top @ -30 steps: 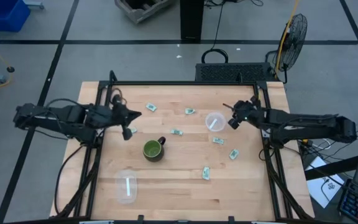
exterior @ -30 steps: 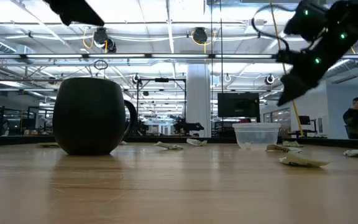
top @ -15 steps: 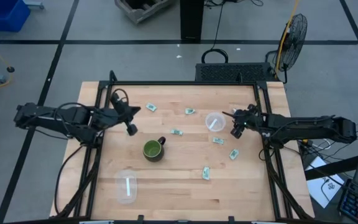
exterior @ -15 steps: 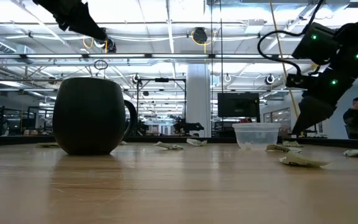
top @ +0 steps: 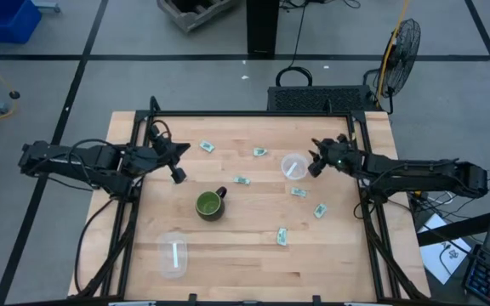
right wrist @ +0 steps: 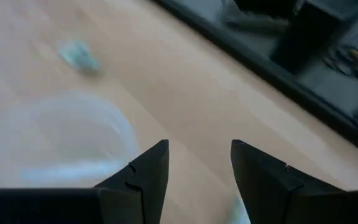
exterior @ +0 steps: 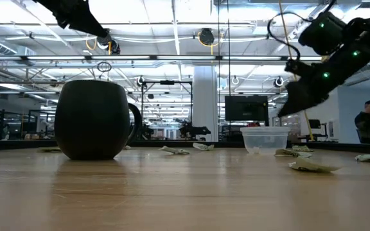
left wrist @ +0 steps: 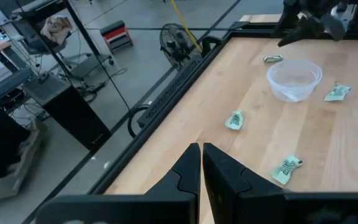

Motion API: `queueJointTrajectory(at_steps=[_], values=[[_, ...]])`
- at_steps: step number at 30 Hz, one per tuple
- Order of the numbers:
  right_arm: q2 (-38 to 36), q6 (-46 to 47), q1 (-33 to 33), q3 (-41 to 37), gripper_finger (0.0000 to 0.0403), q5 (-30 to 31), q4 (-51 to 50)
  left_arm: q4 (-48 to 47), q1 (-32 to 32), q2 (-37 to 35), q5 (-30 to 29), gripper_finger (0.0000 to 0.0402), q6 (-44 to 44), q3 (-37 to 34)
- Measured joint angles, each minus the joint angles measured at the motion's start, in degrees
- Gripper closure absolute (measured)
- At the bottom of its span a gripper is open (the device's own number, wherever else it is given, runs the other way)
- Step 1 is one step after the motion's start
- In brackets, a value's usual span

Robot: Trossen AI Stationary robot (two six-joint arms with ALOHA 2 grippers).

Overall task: Pick and place Stevia / Truvia into bins
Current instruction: Put the green truvia packet into the circle transparent container

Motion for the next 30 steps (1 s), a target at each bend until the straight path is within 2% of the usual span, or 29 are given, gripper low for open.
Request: queueJointTrajectory(at_steps=[2,6,13,21,30], values=[[0.39,4.76,0.00,0.01,0.0236,-0.04,2.26,0.02,0.00,-0.01,0.00,0.0376,-0.27,0.00],[1.86,16.99,0.02,0.01,0.0236,0.43,-1.77,0.02,0.00,0.00,0.24,0.0376,-1.58,0.00],[4.94,28.03,0.02,0.01,0.0236,8.87,-15.25,-0.01,0.00,-0.02,0.52,0.0376,-1.56,0.00],[8.95,28.12,0.02,0.01,0.0236,9.16,-16.49,-0.10,0.00,-0.01,0.62,0.0376,-1.56,-0.02],[16.04,30.11,0.02,0.01,0.0236,9.13,-13.68,-0.46,0.00,-0.01,3.63,0.0376,-1.61,-0.04]])
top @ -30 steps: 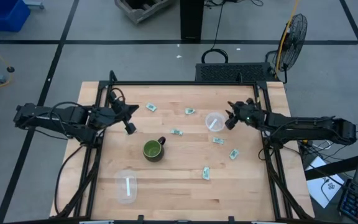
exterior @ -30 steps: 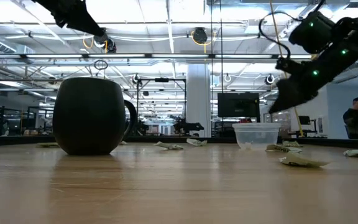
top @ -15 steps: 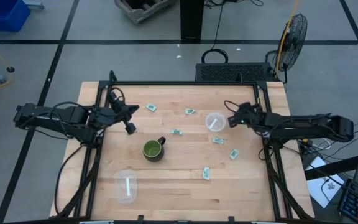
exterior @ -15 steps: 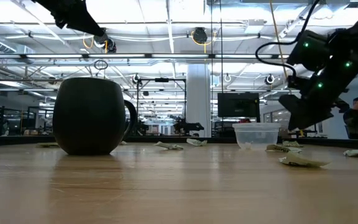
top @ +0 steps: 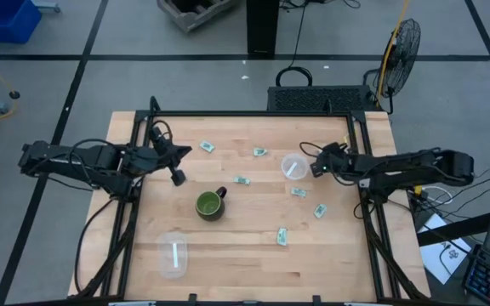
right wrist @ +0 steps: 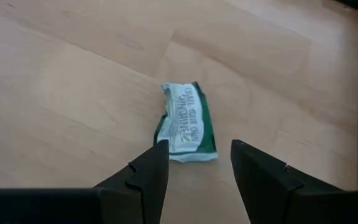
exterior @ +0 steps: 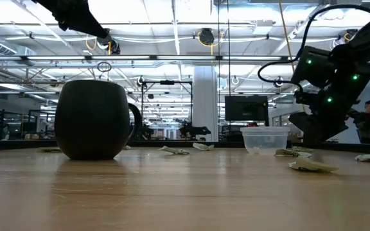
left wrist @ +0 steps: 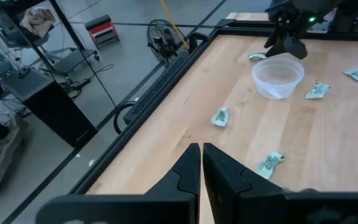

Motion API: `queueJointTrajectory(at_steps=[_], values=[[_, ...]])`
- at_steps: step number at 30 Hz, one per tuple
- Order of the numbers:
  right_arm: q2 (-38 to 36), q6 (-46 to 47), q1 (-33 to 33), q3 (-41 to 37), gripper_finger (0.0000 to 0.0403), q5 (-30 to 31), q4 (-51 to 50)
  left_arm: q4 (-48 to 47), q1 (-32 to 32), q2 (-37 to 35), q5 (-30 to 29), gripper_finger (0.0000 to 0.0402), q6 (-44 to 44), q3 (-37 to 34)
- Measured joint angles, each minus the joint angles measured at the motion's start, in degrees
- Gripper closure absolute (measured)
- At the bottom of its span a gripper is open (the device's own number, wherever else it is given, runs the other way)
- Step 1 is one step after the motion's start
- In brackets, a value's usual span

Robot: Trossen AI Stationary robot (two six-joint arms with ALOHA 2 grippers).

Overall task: Pick and place Stevia / Truvia into bins
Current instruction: Put the green truvia packet into the circle transparent container

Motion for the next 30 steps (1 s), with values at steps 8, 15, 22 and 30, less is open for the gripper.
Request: queueJointTrajectory(at_steps=[8,15,22,30], values=[[4.80,1.03,-0.39,0.00,0.0236,1.53,2.87,0.03,0.00,-0.01,0.09,0.0376,-0.04,0.00],[5.51,0.13,-0.70,0.04,0.0236,1.48,6.73,0.41,-0.02,0.01,0.07,0.0376,-0.10,0.00],[5.54,1.11,-0.81,0.04,0.0236,4.43,7.94,0.42,0.00,0.01,0.05,0.0376,-1.08,0.00],[6.34,8.00,-2.54,-4.62,0.0236,4.42,16.25,0.43,-0.01,0.01,0.02,0.0376,-1.08,0.00]])
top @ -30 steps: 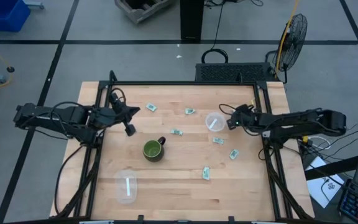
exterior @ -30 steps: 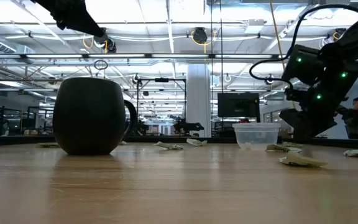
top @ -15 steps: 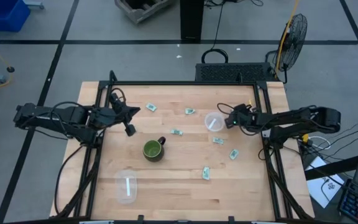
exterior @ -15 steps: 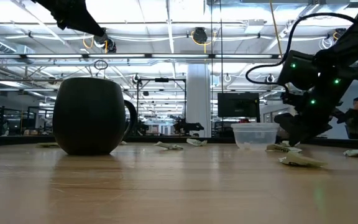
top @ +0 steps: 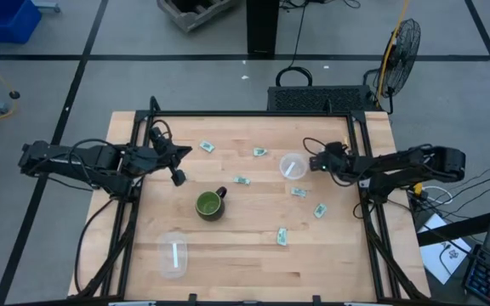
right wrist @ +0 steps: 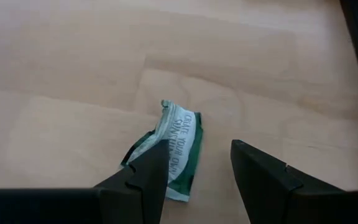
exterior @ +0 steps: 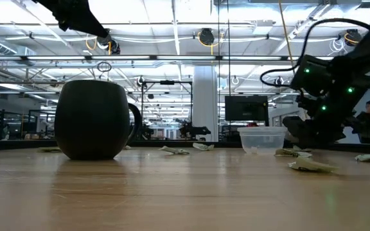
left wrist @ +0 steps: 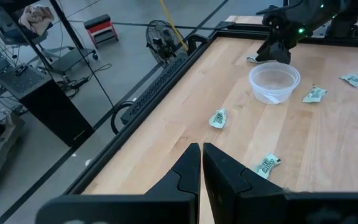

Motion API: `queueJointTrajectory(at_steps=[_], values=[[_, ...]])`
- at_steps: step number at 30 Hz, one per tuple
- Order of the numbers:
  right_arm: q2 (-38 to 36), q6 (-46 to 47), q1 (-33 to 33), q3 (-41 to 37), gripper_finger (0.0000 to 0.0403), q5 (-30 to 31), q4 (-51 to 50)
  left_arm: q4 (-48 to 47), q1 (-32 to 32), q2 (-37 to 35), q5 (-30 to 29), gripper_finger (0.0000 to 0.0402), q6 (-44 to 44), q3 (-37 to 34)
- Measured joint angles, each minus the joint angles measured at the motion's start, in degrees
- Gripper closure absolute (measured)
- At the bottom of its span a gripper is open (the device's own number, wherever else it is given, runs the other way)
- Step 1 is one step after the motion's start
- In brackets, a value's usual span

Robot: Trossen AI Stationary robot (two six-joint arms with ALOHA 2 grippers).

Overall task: Pick and place Stevia / Truvia into bins
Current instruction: Put the green truvia packet into the circle transparent container

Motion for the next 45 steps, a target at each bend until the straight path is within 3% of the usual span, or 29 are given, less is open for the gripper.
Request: queueJointTrajectory(at_steps=[8,15,19,23,29,37,45], values=[[-0.07,1.65,-1.19,-12.13,0.0236,-0.01,23.90,0.01,0.01,0.00,-0.13,0.0376,-0.04,0.00],[-0.02,-4.63,-1.30,-11.64,0.0242,-3.91,26.07,0.14,0.01,0.00,-0.17,0.0376,0.11,0.00],[0.13,-11.60,-1.11,-6.38,0.0256,-8.20,22.99,0.18,0.01,0.00,-0.17,0.0376,-0.07,0.00],[0.09,-14.53,-1.21,1.28,0.0263,-9.58,10.48,0.18,0.01,0.00,-0.17,0.0376,-0.37,0.00],[0.05,-17.89,-1.21,10.59,0.0264,-6.50,-7.02,0.37,-0.01,-0.01,-0.17,0.0376,-0.20,0.00],[0.04,-35.27,-1.36,12.90,0.0264,-12.56,-7.31,-0.05,0.00,-0.01,-0.14,0.0376,0.02,0.00],[0.03,-37.17,-3.93,12.13,0.0264,-12.31,-7.84,-0.04,0.00,-0.01,-0.13,0.0376,0.40,0.00]])
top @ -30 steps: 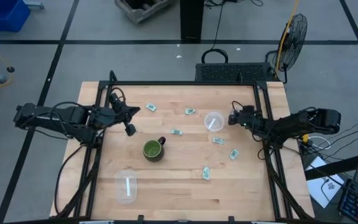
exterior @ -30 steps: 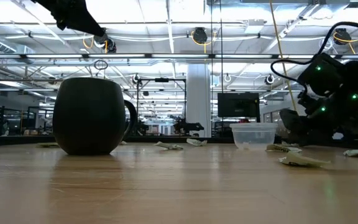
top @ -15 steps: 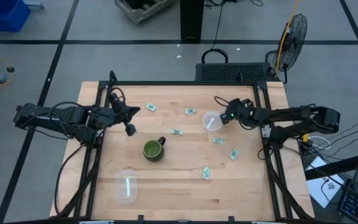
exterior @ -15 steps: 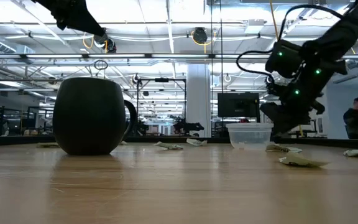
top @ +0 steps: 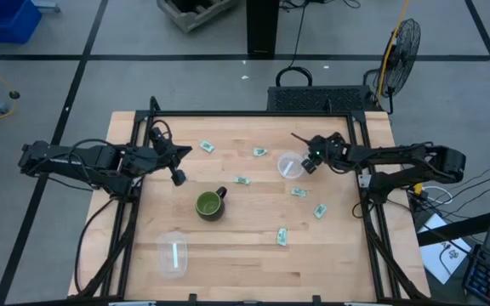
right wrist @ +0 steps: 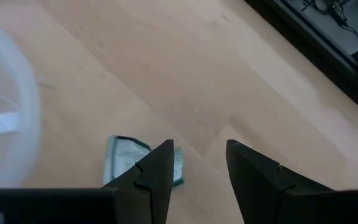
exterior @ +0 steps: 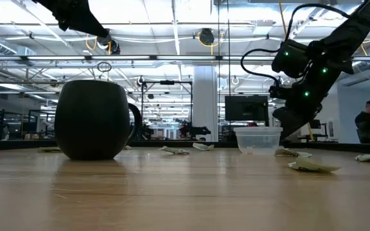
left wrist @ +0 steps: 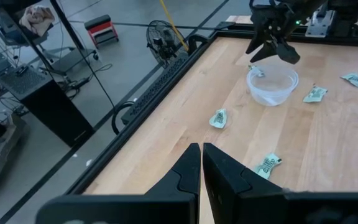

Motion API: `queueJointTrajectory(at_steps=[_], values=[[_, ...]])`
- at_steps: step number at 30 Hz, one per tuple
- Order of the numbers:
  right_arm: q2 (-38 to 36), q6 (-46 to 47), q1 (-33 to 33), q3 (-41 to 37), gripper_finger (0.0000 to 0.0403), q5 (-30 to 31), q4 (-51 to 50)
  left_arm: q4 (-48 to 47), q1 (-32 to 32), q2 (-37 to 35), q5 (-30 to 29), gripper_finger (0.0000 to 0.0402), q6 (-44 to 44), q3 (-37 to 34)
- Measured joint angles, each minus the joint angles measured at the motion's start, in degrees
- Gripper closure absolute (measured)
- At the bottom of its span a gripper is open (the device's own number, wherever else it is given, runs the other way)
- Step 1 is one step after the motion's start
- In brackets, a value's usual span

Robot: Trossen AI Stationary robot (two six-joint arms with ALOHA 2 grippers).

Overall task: Pick and place Stevia / Truvia into bins
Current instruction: Put the green truvia packet into the circle transparent container

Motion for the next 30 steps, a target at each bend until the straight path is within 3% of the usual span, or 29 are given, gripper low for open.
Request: queueJointTrajectory(at_steps=[3,8,15,30], values=[[0.00,0.04,-1.24,-1.51,0.0264,-0.80,1.19,0.00,-0.01,0.00,0.02,0.0376,0.73,0.00],[0.00,-3.43,-2.49,-3.91,0.0264,-8.82,5.63,0.00,-0.02,-0.01,0.04,0.0376,1.00,0.00],[0.00,-10.77,-2.67,-3.91,0.0264,-9.01,10.85,0.00,0.00,0.00,0.04,0.0376,0.87,0.00],[0.04,-5.20,-7.03,-5.55,0.0263,-12.14,9.27,0.00,0.00,0.01,0.13,0.0376,0.79,0.00]])
